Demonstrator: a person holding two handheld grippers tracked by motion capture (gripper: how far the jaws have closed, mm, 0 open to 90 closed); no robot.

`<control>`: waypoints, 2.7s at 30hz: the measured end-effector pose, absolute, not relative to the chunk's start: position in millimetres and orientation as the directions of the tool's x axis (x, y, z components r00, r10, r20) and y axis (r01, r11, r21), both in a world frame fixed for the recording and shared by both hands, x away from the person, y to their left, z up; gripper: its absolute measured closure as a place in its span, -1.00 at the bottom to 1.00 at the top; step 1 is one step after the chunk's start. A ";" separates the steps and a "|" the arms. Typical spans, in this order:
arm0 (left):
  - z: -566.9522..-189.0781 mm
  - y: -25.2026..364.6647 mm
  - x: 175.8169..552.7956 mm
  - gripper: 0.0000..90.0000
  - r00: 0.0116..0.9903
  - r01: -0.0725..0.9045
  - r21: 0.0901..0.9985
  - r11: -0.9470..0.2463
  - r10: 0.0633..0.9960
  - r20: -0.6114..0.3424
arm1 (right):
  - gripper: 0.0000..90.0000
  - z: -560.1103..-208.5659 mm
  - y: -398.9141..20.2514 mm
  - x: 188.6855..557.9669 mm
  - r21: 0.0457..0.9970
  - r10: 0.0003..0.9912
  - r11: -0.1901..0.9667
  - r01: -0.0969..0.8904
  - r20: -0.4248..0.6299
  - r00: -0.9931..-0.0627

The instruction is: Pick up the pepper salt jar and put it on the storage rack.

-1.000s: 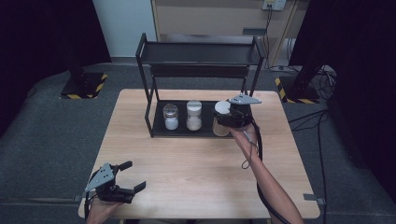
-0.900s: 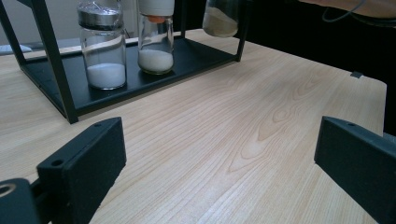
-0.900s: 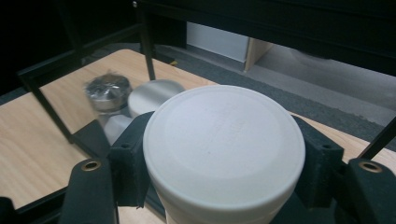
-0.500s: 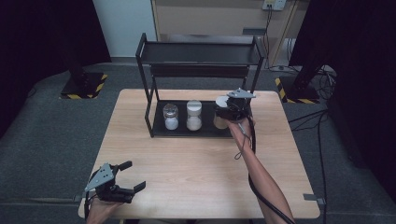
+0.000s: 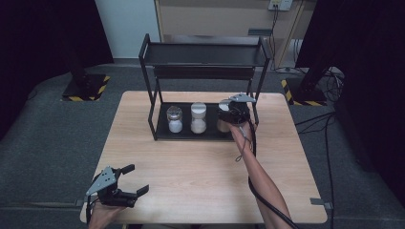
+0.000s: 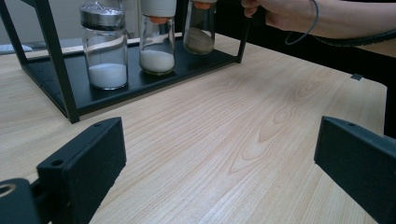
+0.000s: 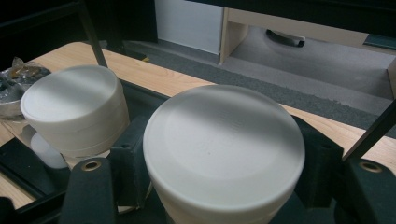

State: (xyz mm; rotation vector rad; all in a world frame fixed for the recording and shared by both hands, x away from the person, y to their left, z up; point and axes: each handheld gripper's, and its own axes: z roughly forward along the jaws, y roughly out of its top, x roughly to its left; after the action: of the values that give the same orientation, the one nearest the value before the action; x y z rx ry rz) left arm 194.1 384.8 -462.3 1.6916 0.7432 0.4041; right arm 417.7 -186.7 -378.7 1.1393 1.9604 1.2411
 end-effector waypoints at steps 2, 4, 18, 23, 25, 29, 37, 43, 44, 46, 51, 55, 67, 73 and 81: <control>-462.3 384.8 194.1 -0.98 0.738 0.258 0.959 -0.113 0.664 -0.121 | -0.25 -380.0 -185.8 419.0 0.903 0.871 0.215 0.371 -0.006 -0.491; -462.3 384.8 194.2 -0.98 0.738 0.259 0.959 -0.113 0.664 -0.121 | -0.25 -381.7 -184.8 419.6 0.902 0.872 0.213 0.376 -0.002 -0.489; -462.5 384.9 194.3 -0.98 0.736 0.260 0.959 -0.112 0.665 -0.122 | -0.25 -390.2 -182.9 424.6 0.895 0.872 0.215 0.392 0.004 -0.489; -462.6 385.1 194.3 -0.98 0.736 0.260 0.959 -0.111 0.666 -0.122 | -0.25 -393.1 -183.2 424.7 0.895 0.874 0.209 0.394 0.010 -0.486; -462.7 385.0 194.6 -0.98 0.737 0.261 0.959 -0.112 0.665 -0.122 | -0.25 -393.6 -183.9 424.7 0.895 0.873 0.206 0.395 0.014 -0.487; -462.5 384.7 194.6 -0.98 0.738 0.259 0.959 -0.115 0.664 -0.120 | -0.26 -395.7 -185.6 423.8 0.898 0.876 0.192 0.396 0.025 -0.481; -462.4 384.3 194.6 -0.98 0.738 0.259 0.959 -0.115 0.664 -0.119 | -0.26 -397.6 -190.4 422.1 0.901 0.873 0.191 0.390 0.025 -0.488; -462.2 384.3 194.4 -0.98 0.739 0.257 0.959 -0.117 0.663 -0.117 | -0.47 -391.5 -192.9 418.9 0.912 0.869 0.190 0.364 0.017 -0.494; -462.2 384.3 194.4 -0.98 0.739 0.256 0.959 -0.117 0.663 -0.116 | -0.54 -388.7 -194.2 420.3 0.910 0.864 0.193 0.366 0.019 -0.502; -462.1 384.2 194.4 -0.98 0.740 0.256 0.959 -0.118 0.663 -0.116 | -0.64 -384.2 -194.3 419.6 0.913 0.862 0.207 0.352 0.000 -0.507; -462.0 384.1 194.3 -0.98 0.739 0.256 0.959 -0.118 0.663 -0.116 | -0.72 -372.2 -197.8 416.6 0.918 0.854 0.223 0.329 -0.021 -0.519; -461.8 384.1 194.4 -0.98 0.739 0.257 0.959 -0.118 0.663 -0.117 | -0.73 -362.3 -201.9 412.8 0.923 0.849 0.221 0.315 -0.023 -0.528; -462.6 384.2 195.0 -0.98 0.734 0.263 0.959 -0.104 0.667 -0.129 | -0.75 -332.5 -214.4 384.2 0.941 0.778 0.235 0.245 -0.031 -0.627; -464.5 385.0 197.4 -0.98 0.732 0.273 0.957 -0.096 0.667 -0.141 | -0.76 -329.2 -224.7 365.1 0.945 0.739 0.239 0.224 -0.027 -0.673; -463.9 384.5 197.2 -0.98 0.733 0.272 0.957 -0.102 0.666 -0.137 | -0.76 -330.2 -241.2 336.2 0.953 0.701 0.237 0.188 -0.034 -0.712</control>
State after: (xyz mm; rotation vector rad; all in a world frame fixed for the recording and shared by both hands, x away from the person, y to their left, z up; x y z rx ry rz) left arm 197.2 384.5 -463.9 1.6857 0.7561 0.3920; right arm 336.2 -241.2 -330.2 0.8130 2.0564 1.4853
